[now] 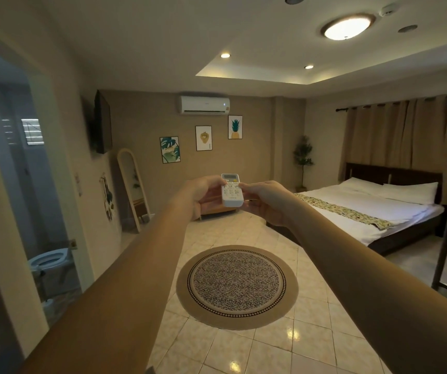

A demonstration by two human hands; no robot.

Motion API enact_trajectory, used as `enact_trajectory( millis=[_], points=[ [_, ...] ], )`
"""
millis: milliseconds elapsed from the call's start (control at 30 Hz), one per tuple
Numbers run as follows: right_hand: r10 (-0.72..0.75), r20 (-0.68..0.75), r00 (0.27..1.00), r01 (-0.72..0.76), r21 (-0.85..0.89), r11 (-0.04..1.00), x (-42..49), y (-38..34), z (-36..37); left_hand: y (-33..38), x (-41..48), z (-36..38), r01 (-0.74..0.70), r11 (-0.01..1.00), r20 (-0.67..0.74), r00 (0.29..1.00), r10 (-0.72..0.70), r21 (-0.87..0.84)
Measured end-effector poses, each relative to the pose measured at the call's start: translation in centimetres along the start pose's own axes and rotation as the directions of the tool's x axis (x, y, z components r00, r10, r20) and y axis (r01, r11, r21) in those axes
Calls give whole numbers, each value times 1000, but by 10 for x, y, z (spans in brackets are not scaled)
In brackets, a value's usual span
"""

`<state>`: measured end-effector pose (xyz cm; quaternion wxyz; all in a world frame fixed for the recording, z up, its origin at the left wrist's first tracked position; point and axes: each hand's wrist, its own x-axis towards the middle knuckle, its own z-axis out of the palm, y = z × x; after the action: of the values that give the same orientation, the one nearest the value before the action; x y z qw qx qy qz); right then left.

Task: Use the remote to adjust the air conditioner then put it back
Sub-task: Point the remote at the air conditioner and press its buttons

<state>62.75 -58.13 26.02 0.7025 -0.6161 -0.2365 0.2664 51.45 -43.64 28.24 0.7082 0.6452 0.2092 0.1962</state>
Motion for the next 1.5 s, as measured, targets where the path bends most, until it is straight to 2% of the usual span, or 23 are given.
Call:
enact_trajectory(
  millis=[667,900,1133,1233,1500],
  points=[
    [16,-21,1000,-17,-46,999,4,-10,-3,3,7,4,20,999,26,999,-19,-37],
    [-115,58,992,116,-22,993,-5,-9,-4,1,4,-3,-111,992,88,989,116,-66],
    [-322,72,944,330,-178,927,-10,6,-8,-18,-3,-14,-280,954,177,939,296,-110],
    [-376,88,922,386,-239,891,-12,13,-12,-27,-7,-16,-368,928,172,912,373,-65],
    [-476,155,866,500,-205,842,-27,16,-14,-35,-15,-18,-503,863,139,853,503,-35]
  ],
)
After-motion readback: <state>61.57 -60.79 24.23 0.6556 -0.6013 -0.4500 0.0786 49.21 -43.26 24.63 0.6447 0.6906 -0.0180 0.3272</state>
